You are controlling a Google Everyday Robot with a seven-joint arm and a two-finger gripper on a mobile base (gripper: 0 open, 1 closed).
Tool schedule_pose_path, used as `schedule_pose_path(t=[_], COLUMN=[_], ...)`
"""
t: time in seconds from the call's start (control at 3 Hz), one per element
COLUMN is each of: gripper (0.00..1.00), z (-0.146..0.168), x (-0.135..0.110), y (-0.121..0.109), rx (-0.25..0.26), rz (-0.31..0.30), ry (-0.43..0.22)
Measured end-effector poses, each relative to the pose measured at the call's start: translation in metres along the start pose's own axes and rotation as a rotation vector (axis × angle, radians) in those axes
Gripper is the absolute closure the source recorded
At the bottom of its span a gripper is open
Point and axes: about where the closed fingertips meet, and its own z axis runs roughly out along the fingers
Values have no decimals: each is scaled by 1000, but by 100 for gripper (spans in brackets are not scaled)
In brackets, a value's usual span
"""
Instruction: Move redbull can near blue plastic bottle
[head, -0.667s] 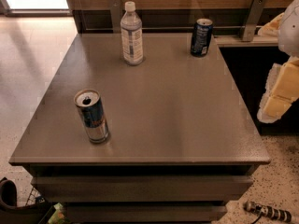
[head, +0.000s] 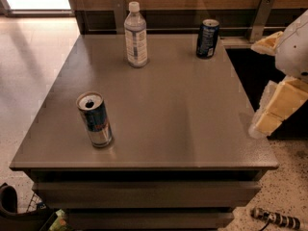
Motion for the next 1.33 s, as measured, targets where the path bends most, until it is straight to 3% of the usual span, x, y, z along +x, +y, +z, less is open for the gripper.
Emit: schedule_pose_path(t=[0.33, 0.67, 1.0, 1.33], gripper=[0, 0, 0, 0], z=[40, 67, 96, 108], x=[-25, -69, -111, -117], y=[0, -5, 8, 21], rx=[24, 11, -91, -144], rz=[-12, -29, 23, 70], ry=[-266, -490, -747, -841])
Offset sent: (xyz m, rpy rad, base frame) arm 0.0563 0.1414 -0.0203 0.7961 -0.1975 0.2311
